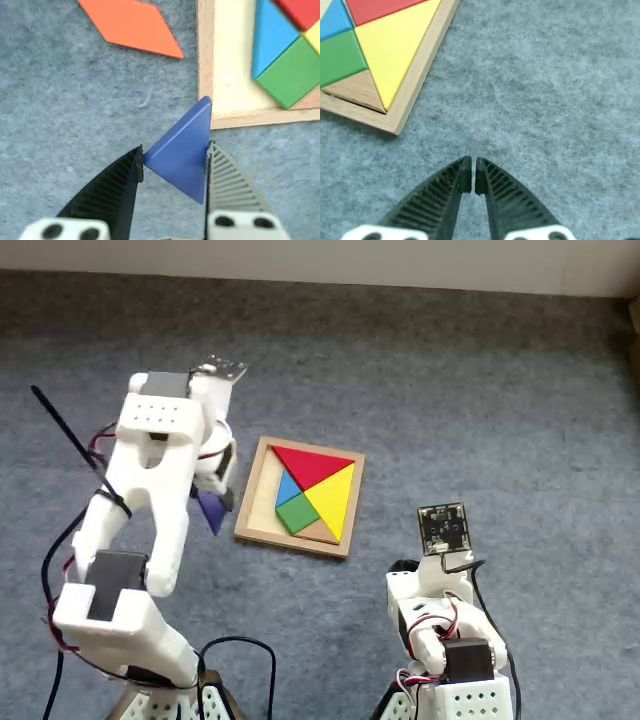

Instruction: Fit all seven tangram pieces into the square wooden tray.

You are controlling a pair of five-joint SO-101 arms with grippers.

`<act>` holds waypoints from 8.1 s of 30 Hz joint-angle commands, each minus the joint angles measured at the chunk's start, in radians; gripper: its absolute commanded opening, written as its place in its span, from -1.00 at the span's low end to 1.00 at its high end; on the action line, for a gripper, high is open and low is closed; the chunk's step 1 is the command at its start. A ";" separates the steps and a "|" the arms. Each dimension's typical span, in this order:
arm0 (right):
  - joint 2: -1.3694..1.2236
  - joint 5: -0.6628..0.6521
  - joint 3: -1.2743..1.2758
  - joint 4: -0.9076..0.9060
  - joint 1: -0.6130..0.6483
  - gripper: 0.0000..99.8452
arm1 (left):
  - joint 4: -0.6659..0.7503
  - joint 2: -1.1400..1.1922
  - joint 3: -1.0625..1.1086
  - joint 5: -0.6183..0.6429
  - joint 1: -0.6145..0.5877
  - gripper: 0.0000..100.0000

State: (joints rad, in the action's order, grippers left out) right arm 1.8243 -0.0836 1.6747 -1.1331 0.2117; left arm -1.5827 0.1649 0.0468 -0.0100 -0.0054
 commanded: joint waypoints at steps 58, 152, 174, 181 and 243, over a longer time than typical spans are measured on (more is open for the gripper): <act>0.012 0.002 0.107 -0.004 -0.050 -0.94 | -0.031 0.193 -0.099 0.945 0.220 -0.80; 0.012 0.000 0.107 -0.002 -0.050 -0.94 | 0.327 0.358 -0.236 0.160 -0.120 -0.63; 0.012 0.000 0.107 -0.002 -0.050 -0.94 | 0.043 0.564 -0.627 0.364 -0.140 -0.48; 0.012 0.000 0.107 -0.004 -0.050 -0.94 | 0.043 0.619 -0.628 0.365 -0.191 -0.49; 0.012 0.000 0.107 -0.004 -0.050 -0.94 | 0.101 0.456 -0.530 0.436 0.163 -0.94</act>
State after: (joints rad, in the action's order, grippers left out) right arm 1.8243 -0.0836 1.6747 -1.1331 0.1718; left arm -1.5136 0.6851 -0.4841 0.4120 0.1404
